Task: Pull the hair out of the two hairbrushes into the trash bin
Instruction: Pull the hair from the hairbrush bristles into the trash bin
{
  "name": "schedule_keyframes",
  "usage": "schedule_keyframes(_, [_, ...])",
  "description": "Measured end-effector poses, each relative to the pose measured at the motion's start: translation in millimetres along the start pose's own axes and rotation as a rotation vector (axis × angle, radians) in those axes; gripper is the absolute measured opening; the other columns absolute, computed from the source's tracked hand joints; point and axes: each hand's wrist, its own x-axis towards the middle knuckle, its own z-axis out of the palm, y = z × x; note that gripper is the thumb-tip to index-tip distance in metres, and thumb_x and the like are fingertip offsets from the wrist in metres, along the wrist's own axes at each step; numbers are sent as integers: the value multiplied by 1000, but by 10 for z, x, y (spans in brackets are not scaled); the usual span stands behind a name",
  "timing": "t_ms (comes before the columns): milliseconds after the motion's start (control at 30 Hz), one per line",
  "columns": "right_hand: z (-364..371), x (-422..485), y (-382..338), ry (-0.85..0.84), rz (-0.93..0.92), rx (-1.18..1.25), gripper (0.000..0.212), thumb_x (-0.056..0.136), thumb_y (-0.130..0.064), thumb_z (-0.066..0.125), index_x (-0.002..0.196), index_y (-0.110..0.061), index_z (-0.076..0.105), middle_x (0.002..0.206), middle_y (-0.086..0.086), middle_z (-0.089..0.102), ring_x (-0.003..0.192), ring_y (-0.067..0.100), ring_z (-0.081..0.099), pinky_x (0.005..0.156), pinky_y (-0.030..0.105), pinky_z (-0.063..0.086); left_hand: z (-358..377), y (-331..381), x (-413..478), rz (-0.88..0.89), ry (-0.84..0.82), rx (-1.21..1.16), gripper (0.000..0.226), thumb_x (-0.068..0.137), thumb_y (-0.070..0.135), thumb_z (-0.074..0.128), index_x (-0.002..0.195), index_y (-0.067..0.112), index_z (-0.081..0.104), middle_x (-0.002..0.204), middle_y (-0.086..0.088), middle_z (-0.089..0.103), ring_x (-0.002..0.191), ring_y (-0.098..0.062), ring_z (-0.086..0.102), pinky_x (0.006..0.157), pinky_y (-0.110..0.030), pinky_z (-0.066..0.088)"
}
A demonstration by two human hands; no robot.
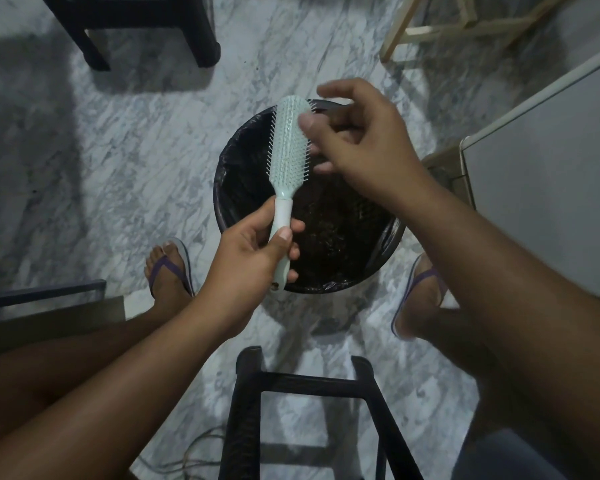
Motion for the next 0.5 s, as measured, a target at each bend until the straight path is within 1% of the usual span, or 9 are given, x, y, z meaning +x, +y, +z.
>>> schedule_keyframes(67, [17,-42,-7,-51,-25,-143,65,78,-40,82,136,-27,55,104,4,69,78,23,74,69,37,64,-12,-2,6,-7,-2,10,48,101,5,52,144,26,52,97,6,67,77,-15,54,64,-33,49])
schedule_keyframes(100, [18,-58,7,-58,-39,-214,69,76,-39,84,138,-25,57,102,2,69,76,20,74,71,38,64,-14,-5,5,-10,-9,21,48,101,5,53,144,26,52,98,6,67,78,-16,54,64,-33,49])
schedule_keyframes(133, [12,-65,21,-48,-31,-250,68,75,-36,86,136,-22,60,97,0,70,74,18,74,72,39,64,-13,-13,1,-11,-19,36,49,100,5,53,145,26,51,99,5,67,78,-16,54,64,-33,49])
schedule_keyframes(233, [-17,-51,28,-2,50,-226,46,77,-21,87,119,-11,73,85,3,73,72,16,74,68,36,64,9,-47,-19,-23,-46,76,51,100,4,52,146,26,49,101,5,68,78,-14,56,65,-32,51])
schedule_keyframes(333, [-73,-38,6,1,23,-333,13,83,-20,81,93,-12,79,69,0,74,60,14,73,68,35,63,42,-65,-36,-55,-66,55,47,100,5,52,141,28,54,100,8,71,77,-12,58,65,-31,53])
schedule_keyframes(367, [-89,-35,-8,-6,4,-354,7,85,-19,79,88,-13,79,65,-1,73,57,16,72,67,35,63,55,-63,-37,-78,-72,28,45,100,5,52,138,30,56,101,8,72,77,-12,60,65,-30,54])
schedule_keyframes(433, [-118,-26,-45,-7,-35,-384,8,89,-18,74,84,-13,78,63,2,72,55,17,71,64,36,63,70,-43,-29,-129,-85,-52,41,100,6,52,130,32,60,107,3,73,80,-12,63,65,-30,56])
schedule_keyframes(500, [-164,-5,-118,28,-50,-338,11,92,-15,69,85,-9,75,67,8,73,56,19,72,61,34,63,60,-6,-8,-186,-103,-135,39,100,7,52,130,29,61,113,1,74,81,-13,67,64,-31,57])
